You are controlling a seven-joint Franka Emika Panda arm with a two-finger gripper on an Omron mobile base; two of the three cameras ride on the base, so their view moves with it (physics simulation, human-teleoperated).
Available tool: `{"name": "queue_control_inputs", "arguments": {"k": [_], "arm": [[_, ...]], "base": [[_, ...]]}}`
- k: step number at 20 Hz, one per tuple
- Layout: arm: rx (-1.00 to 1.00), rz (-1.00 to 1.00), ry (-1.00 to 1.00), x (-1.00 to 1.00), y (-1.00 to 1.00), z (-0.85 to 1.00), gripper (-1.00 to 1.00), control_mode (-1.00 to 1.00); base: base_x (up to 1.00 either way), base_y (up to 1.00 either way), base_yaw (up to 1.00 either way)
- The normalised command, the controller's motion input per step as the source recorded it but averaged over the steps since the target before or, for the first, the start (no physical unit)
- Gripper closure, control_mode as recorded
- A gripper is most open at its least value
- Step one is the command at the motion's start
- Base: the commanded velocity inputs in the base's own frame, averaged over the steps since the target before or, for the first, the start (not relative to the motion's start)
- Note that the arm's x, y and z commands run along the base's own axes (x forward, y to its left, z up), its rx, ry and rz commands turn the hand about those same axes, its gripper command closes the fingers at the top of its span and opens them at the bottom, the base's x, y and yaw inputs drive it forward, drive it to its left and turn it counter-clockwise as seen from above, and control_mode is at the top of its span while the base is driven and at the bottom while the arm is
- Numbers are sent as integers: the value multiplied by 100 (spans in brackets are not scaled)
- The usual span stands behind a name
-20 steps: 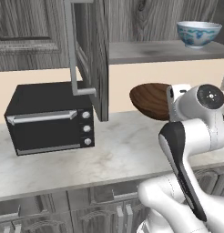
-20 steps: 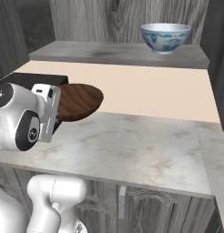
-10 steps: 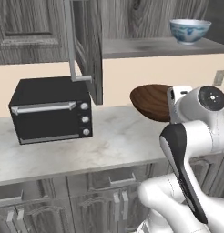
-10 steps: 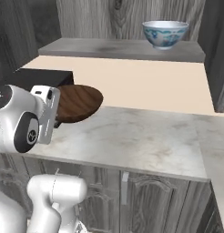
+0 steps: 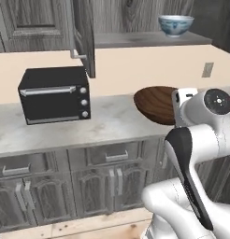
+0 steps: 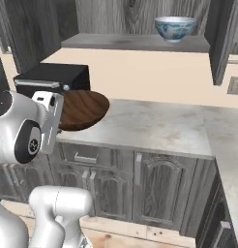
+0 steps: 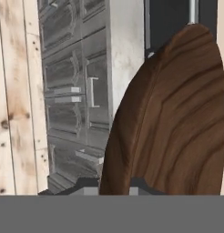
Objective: Pick up the bowls from the cabinet and place each bowl in front of a stool on the dining counter.
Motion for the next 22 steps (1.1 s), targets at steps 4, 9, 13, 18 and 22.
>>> {"name": "queue_control_inputs", "arguments": {"k": [4, 9, 13, 18, 22], "arm": [[0, 0, 0, 0, 0, 0, 100, 100], [0, 0, 0, 0, 0, 0, 100, 100], [0, 0, 0, 0, 0, 0, 100, 100], [0, 0, 0, 0, 0, 0, 100, 100], [0, 0, 0, 0, 0, 0, 100, 100]], "base": [[-82, 1, 0], [-92, 0, 0], [-79, 0, -3], [-34, 11, -37], [-16, 22, -75]]}}
